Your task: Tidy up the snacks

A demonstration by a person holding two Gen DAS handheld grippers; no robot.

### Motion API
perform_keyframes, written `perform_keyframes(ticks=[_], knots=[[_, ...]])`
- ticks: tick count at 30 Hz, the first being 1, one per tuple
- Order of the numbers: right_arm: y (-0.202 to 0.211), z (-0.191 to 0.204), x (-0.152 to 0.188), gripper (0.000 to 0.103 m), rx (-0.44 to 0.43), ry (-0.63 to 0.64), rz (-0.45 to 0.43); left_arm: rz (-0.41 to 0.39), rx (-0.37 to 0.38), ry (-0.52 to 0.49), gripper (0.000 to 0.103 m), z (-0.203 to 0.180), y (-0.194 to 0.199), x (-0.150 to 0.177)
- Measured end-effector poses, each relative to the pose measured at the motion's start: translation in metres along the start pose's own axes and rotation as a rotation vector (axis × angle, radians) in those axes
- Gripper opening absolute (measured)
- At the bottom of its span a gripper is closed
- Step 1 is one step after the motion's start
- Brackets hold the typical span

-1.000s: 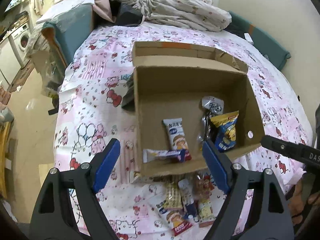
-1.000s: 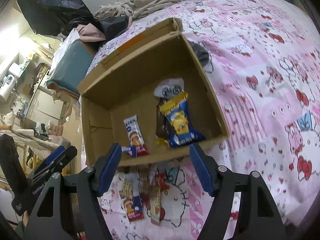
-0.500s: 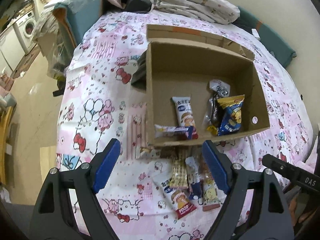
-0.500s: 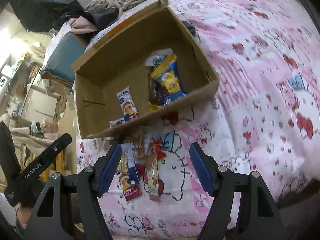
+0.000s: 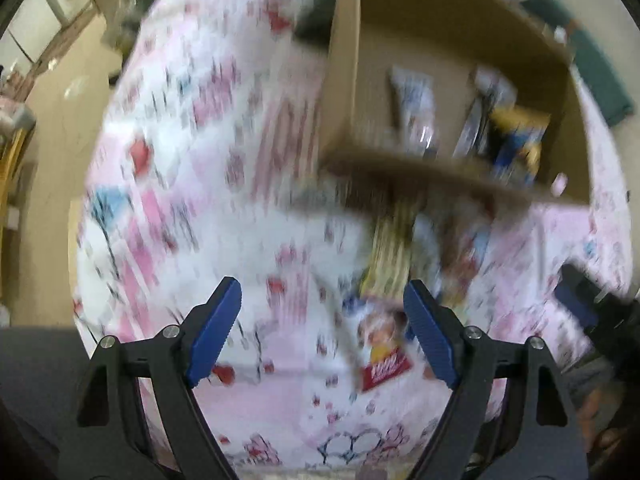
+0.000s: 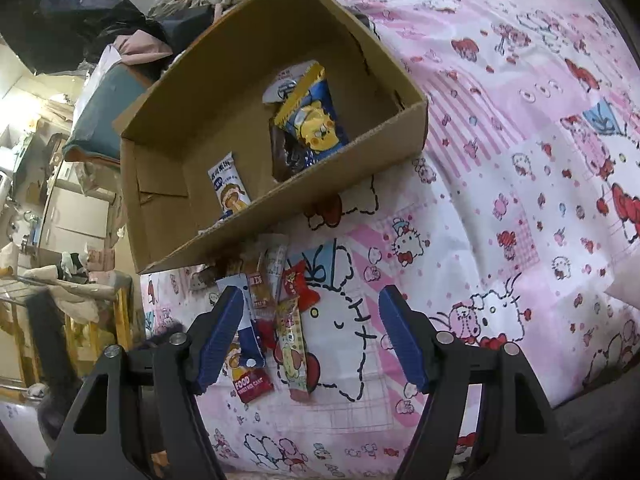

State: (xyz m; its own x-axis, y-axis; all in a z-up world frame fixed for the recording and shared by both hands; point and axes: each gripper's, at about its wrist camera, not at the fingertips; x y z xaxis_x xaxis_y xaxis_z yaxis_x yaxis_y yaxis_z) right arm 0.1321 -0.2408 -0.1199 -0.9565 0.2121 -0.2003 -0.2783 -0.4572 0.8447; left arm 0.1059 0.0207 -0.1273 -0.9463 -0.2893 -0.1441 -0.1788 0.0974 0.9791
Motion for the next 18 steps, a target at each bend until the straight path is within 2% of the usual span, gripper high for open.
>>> perform_keyframes(ticks=[2, 7, 8, 15, 17, 18], knots=[[-0.002, 0.001, -0.001, 0.074, 0.004, 0.003, 0.003, 0.039, 0.013, 0.007, 0.078, -0.003, -0.012, 0.009], [-0.005, 0.004, -0.002, 0.074, 0.015, 0.02, 0.007, 0.064, 0.029, 0.019, 0.072, -0.013, -0.029, 0.018], [-0.005, 0.004, -0.002, 0.074, 0.019, 0.024, 0.007, 0.069, 0.014, 0.01, 0.069, -0.016, -0.032, 0.017], [-0.008, 0.006, -0.001, 0.074, 0.029, 0.029, 0.011, 0.085, -0.035, -0.043, 0.066, -0.025, -0.044, 0.022], [-0.009, 0.006, -0.001, 0.074, 0.033, 0.035, 0.013, 0.07, -0.047, -0.062, 0.027, -0.026, -0.041, 0.023], [-0.01, 0.007, -0.001, 0.074, 0.035, 0.038, 0.015, 0.076, -0.046, -0.059, 0.027, -0.031, -0.042, 0.021]])
Point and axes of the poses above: each gripper's, at about its wrist camera, not at the fingertips, and y roughly against the way its jaws point, z to its left, x to its underside, and after that the axes turned 1 degree about y, right-handed
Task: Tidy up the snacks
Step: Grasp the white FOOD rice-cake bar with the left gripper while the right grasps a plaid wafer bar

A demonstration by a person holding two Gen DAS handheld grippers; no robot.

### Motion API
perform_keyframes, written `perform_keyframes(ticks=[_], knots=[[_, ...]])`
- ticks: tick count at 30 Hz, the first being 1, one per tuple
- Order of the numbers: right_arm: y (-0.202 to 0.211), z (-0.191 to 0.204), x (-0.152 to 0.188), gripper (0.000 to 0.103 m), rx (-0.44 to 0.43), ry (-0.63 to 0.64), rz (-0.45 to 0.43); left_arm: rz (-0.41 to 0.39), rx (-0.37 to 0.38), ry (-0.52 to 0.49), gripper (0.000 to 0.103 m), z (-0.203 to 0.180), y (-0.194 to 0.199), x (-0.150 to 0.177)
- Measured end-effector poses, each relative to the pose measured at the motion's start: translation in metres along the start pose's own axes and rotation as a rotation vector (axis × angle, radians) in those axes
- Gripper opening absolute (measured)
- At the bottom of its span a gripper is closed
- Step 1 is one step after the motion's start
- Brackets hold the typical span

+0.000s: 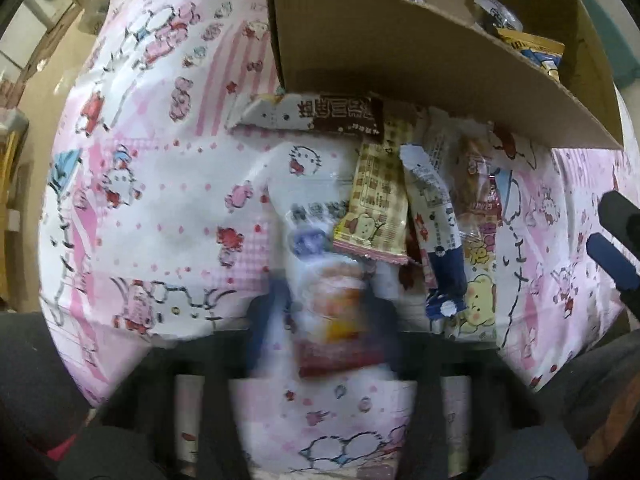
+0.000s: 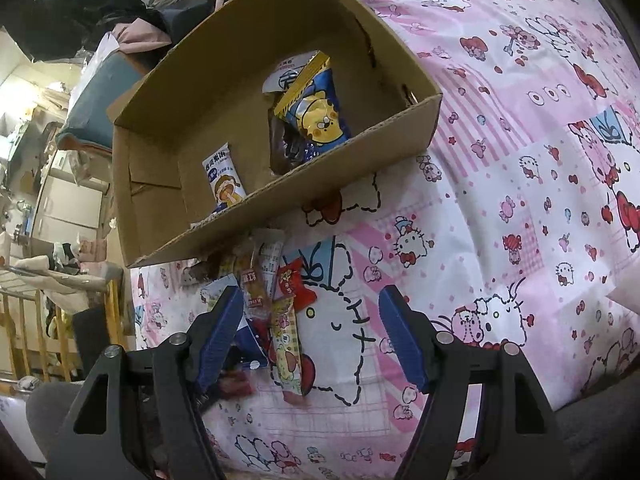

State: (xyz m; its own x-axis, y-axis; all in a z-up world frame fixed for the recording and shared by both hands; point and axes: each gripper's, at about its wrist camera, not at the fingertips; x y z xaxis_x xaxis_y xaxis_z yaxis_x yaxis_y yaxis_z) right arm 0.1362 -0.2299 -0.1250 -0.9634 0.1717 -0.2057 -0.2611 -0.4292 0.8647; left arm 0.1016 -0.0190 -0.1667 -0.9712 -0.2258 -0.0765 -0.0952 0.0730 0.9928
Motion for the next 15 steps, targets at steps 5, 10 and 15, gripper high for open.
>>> perform_keyframes(ticks=[5, 10, 15], knots=[[-0.015, 0.007, 0.005, 0.074, 0.009, 0.037, 0.064, 0.019, -0.009, 0.025, 0.027, 0.012, 0.016, 0.006], [-0.048, 0.018, 0.015, 0.046, -0.016, 0.081, 0.197, -0.007, -0.004, 0.073, 0.027, 0.026, 0.031, 0.007], [-0.069, 0.026, 0.024, 0.035, 0.017, 0.139, 0.274, -0.044, -0.002, 0.081, 0.027, 0.028, 0.042, 0.007]])
Point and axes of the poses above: each gripper's, at about its wrist camera, not at the fingertips, and y roughly against the way its jaws point, z to its left, x to its underside, and after that the axes turned 1 degree about y, right-handed
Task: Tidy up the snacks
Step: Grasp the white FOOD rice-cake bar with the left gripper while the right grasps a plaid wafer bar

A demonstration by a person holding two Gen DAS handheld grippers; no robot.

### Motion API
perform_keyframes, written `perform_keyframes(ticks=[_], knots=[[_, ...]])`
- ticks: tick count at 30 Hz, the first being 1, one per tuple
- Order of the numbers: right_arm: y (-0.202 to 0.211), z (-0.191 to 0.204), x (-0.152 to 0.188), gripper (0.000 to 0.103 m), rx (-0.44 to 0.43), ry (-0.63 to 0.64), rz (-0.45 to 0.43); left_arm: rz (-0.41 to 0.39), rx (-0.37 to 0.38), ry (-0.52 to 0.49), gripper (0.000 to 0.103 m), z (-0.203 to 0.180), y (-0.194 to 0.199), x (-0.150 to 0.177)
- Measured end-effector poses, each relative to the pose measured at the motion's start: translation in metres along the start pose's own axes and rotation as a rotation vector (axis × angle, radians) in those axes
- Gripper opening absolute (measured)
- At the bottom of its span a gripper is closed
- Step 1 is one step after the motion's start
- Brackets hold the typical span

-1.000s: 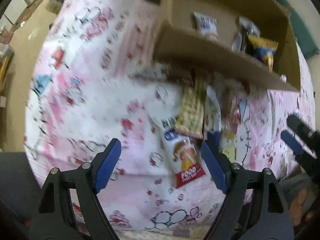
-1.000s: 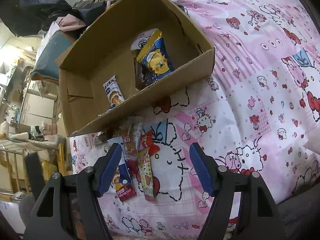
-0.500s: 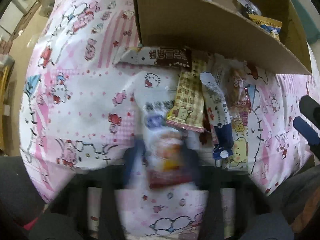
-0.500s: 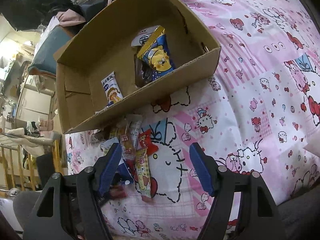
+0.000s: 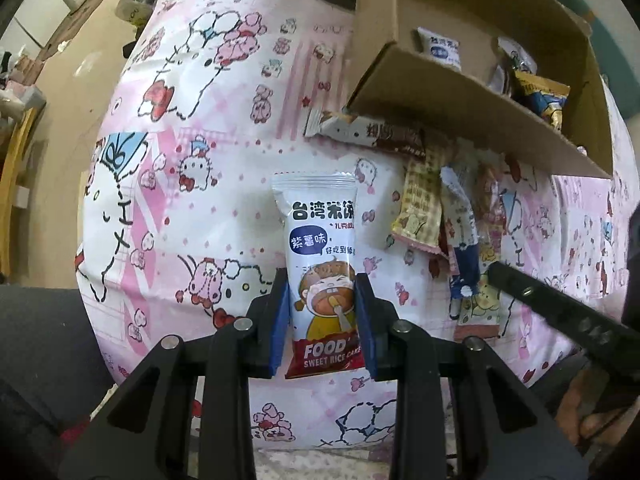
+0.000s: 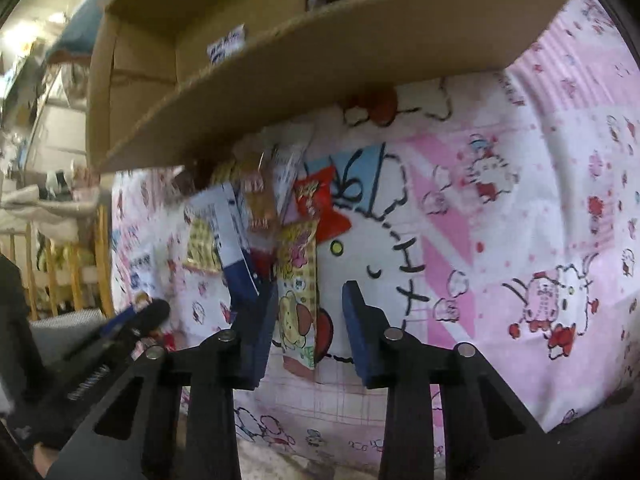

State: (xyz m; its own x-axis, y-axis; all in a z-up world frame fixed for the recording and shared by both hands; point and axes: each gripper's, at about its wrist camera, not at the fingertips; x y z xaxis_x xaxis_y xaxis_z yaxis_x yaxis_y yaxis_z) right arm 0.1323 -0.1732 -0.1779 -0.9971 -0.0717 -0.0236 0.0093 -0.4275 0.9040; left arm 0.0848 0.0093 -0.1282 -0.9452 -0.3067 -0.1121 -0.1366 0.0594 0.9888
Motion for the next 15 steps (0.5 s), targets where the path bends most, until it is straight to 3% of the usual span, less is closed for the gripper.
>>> perform_keyframes(ticks=[4, 6, 7, 15], knots=[[-0.009, 0.008, 0.007, 0.035, 0.056, 0.028, 0.05, -0.017, 0.014, -0.01, 0.027, -0.003, 0.006, -0.005], [-0.007, 0.015, 0.01, 0.019, 0.078, 0.062, 0.051, -0.023, 0.015, -0.017, 0.027, -0.003, 0.008, -0.002], [-0.008, 0.017, 0.013, 0.019, 0.097, 0.087, 0.054, -0.027, 0.014, -0.022, 0.027, -0.004, 0.009, 0.0], [0.016, 0.005, 0.022, 0.012, 0.057, 0.028, 0.017, -0.045, 0.032, -0.009, 0.027, 0.005, 0.009, -0.003]])
Point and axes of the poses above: each gripper's, at about its wrist camera, not at the fingertips, and y roughly against the way its jaws point, z to its left, x to its underside, and after that the axes turned 1 degree about y, right-handed
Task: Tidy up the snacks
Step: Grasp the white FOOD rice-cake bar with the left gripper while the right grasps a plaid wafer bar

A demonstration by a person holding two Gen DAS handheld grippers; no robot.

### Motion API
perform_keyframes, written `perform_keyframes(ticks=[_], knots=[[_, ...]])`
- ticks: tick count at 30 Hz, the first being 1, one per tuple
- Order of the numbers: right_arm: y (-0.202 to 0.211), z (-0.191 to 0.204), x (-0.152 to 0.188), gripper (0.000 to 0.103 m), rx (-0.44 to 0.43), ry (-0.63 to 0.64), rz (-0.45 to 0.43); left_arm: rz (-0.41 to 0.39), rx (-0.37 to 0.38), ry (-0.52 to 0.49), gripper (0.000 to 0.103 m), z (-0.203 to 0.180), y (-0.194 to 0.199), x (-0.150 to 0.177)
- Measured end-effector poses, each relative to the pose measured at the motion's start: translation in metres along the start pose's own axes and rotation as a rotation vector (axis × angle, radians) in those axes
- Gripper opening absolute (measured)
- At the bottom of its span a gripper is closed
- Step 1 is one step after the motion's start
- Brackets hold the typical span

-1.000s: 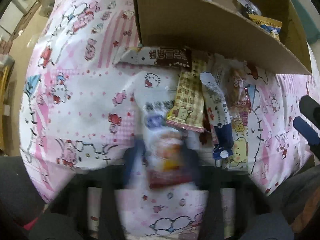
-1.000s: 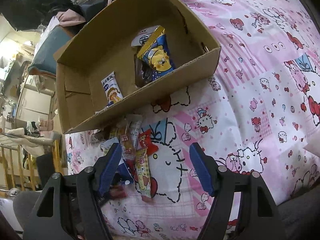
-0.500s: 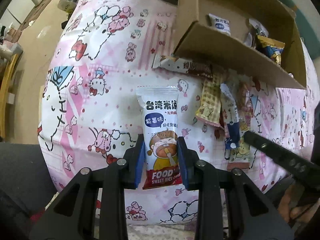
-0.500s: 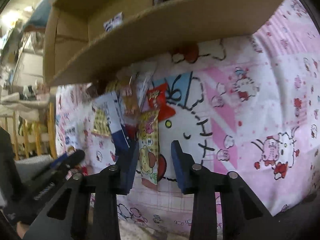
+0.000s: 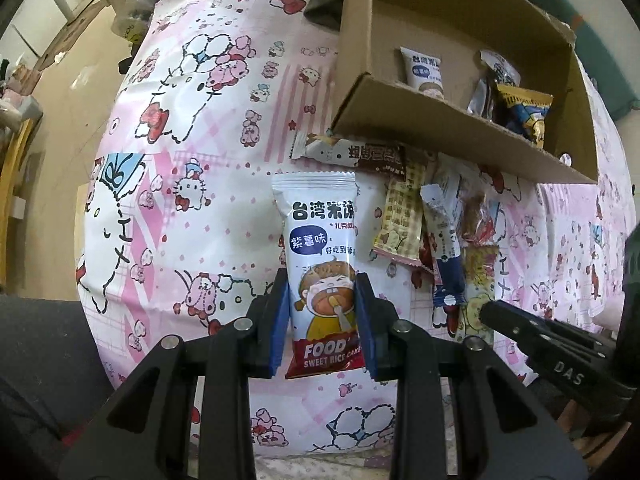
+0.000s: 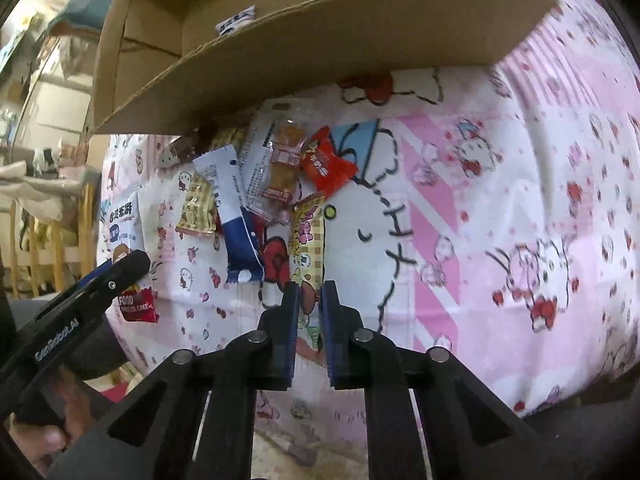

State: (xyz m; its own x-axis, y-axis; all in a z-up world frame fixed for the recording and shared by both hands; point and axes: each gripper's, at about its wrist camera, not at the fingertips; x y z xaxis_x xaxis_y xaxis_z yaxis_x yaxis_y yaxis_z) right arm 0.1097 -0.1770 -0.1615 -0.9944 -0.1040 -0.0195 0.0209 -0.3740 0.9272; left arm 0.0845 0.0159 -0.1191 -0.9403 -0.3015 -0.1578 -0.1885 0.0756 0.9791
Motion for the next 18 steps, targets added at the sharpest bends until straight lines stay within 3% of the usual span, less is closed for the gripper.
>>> perform_keyframes(ticks=[8, 18], knots=[[0.057, -0.009, 0.027, 0.011, -0.082, -0.079, -0.092, -0.032, 0.043, 0.033, 0.027, 0.015, 0.023, 0.002], [0.157, -0.013, 0.031, 0.011, -0.196, -0.068, -0.376, -0.143, 0.098, 0.09, 0.027, 0.024, 0.07, -0.011]])
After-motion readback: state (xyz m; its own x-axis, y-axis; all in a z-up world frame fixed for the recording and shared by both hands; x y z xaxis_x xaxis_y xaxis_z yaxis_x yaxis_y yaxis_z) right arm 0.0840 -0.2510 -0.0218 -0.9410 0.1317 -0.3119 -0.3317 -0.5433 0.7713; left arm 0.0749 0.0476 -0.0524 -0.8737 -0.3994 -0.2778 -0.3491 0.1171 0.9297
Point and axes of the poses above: each gripper's, at about its wrist camera, not at the fingertips, and y roughly against the way its jaws point, z to its left, x to its underside, and after that the axes turned 1 degree about y, right-handed
